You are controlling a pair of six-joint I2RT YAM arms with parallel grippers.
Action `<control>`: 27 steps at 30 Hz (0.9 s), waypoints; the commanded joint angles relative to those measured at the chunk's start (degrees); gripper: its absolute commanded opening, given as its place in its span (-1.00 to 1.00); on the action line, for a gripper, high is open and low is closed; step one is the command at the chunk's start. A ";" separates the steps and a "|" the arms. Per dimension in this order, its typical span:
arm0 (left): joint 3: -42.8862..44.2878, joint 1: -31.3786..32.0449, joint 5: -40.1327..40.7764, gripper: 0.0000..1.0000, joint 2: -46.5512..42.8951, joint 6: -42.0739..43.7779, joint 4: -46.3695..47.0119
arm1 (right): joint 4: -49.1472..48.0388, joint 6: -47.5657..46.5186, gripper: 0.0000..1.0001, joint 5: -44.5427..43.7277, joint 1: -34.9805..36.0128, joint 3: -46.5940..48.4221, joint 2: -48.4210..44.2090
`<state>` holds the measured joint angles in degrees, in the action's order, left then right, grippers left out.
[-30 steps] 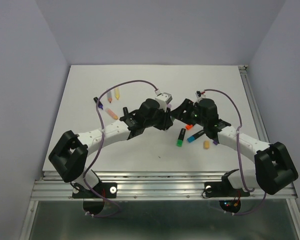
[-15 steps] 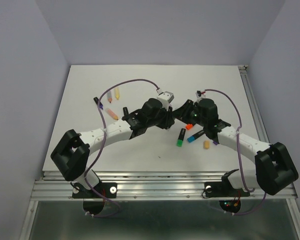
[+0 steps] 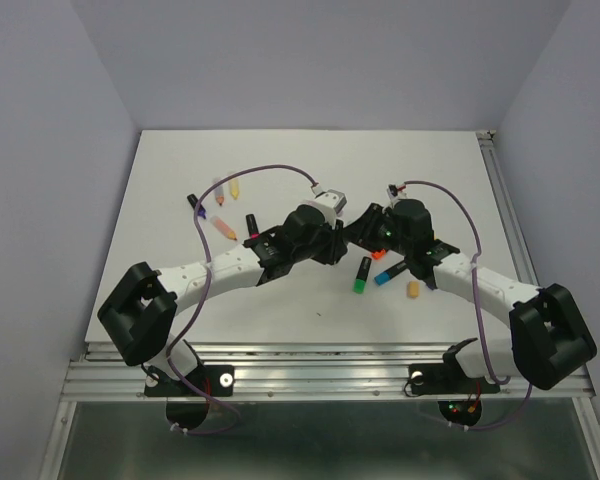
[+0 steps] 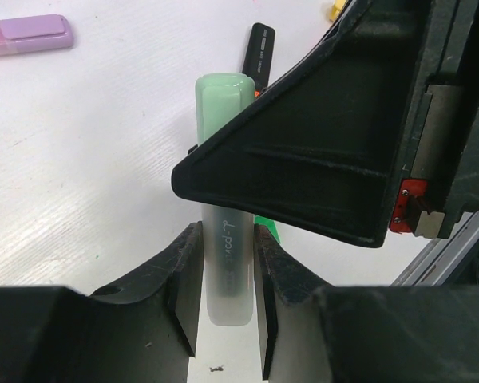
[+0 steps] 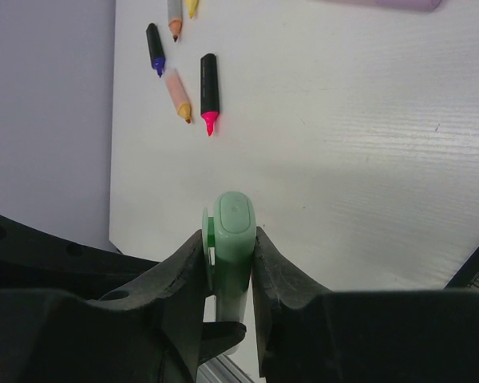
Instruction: Open the pen caps
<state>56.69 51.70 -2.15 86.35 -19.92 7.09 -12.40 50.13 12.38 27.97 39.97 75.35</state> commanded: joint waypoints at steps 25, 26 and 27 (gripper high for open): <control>0.10 2.17 -3.56 -1.00 -2.40 -3.27 -2.08 | 0.00 -1.53 -0.99 -7.60 -0.28 4.94 -0.56; -0.78 2.26 -4.60 -1.00 -2.85 -3.89 -2.17 | 0.79 -1.44 -0.99 -9.46 -0.28 5.56 -0.38; -1.66 2.44 -5.31 -1.00 -3.28 -5.46 -2.17 | 2.72 -1.61 -0.99 -11.57 -0.28 6.26 -0.12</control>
<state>56.71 53.25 -4.16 86.35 -22.20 5.06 -11.57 48.77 9.56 27.83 40.23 75.37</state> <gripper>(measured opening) 0.368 0.294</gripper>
